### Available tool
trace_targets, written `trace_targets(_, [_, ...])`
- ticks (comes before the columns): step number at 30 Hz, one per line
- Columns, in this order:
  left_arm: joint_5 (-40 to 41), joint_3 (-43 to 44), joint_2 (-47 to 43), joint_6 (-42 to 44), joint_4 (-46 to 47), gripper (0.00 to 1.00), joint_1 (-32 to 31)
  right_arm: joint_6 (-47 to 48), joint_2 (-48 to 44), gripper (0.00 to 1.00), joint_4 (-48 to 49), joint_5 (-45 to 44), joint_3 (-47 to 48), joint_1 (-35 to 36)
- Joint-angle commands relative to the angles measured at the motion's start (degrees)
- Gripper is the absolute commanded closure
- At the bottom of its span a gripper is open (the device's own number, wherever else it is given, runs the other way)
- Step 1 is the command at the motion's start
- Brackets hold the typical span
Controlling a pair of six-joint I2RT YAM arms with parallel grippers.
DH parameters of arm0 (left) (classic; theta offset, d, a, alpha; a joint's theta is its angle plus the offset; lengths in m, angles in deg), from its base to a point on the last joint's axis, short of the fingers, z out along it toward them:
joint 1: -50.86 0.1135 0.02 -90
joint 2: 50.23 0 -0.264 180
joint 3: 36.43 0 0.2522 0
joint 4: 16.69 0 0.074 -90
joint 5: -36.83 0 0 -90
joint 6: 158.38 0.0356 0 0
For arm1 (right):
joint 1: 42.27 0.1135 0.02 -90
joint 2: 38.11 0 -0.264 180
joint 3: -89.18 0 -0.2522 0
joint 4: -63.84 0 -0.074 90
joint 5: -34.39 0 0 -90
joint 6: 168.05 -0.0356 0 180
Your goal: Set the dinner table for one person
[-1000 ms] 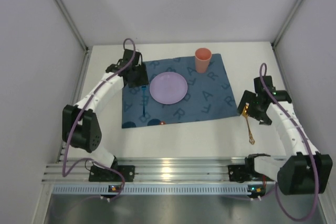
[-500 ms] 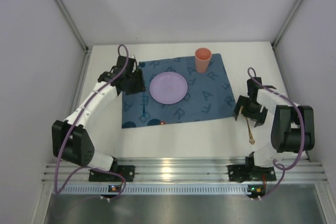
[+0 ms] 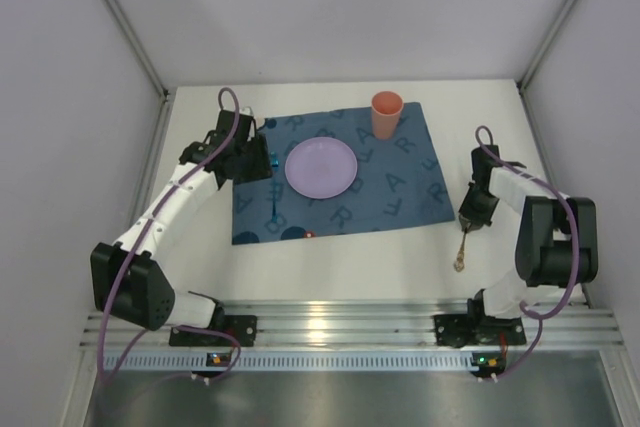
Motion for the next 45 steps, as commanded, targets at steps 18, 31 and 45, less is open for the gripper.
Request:
trace_targets(18, [1.4, 1.9, -2.7, 2.2, -3.0, 0.50, 0.1, 5.6, -7.7, 1.00, -6.4, -5.8, 14.7, 3.6])
trace_targets(31, [3.4, 1.0, -8.5, 1.2, -7.7, 0.50, 0.1, 8.8, 15.7, 1.00, -7.9, -3.1, 43.6, 22.9])
trace_targets(45, [8.8, -0.2, -15.6, -2.1, -14.0, 0.50, 0.1, 14.1, 28.9, 1.00, -4.2, -4.4, 46.6, 28.5])
